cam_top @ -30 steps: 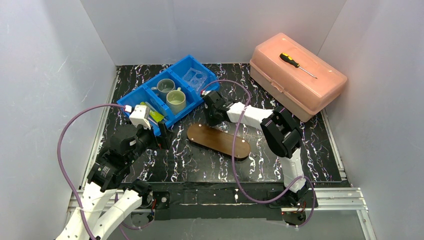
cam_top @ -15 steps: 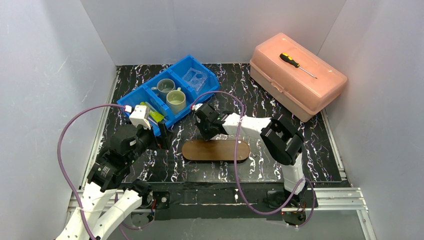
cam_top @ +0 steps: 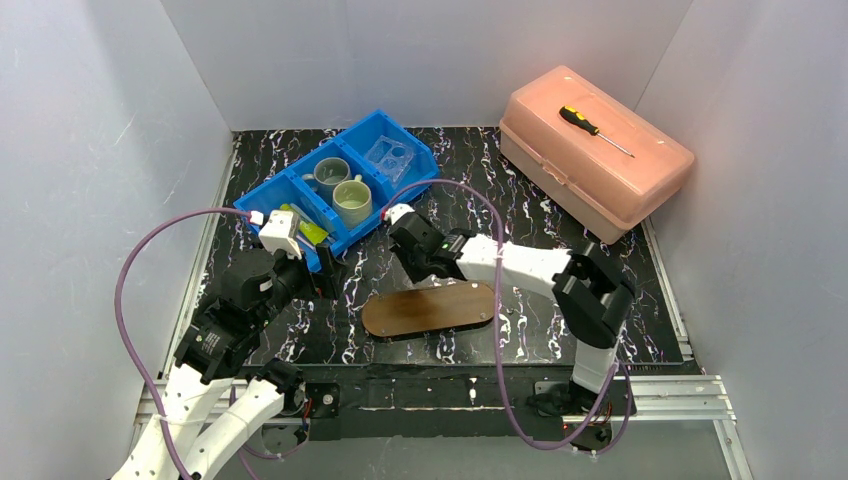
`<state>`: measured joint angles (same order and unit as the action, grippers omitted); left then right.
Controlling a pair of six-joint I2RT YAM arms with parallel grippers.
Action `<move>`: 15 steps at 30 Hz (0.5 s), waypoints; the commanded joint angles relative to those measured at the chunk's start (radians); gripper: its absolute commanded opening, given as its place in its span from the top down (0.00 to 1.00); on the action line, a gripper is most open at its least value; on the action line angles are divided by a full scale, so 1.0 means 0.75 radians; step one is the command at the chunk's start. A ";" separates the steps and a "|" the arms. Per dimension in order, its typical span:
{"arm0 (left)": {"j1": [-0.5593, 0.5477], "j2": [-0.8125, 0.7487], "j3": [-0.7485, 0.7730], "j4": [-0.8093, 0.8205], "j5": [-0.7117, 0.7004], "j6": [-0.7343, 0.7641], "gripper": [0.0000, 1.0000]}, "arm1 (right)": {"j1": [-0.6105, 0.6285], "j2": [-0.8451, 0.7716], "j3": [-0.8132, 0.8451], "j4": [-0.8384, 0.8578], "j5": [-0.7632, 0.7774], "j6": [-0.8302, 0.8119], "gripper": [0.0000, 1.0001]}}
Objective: Prepare toiletry sets of a toothbrush and toothpaste on the tray
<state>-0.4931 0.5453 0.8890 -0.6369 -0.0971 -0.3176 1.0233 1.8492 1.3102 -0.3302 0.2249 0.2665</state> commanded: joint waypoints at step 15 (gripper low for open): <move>-0.002 0.034 -0.005 -0.008 -0.006 0.006 0.01 | -0.204 -0.178 -0.177 -0.059 0.262 -0.021 0.99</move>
<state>-0.4931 0.5602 0.8890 -0.6369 -0.0967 -0.3176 0.9005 1.7432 1.1984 -0.3874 0.4259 0.2615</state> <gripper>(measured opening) 0.992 0.029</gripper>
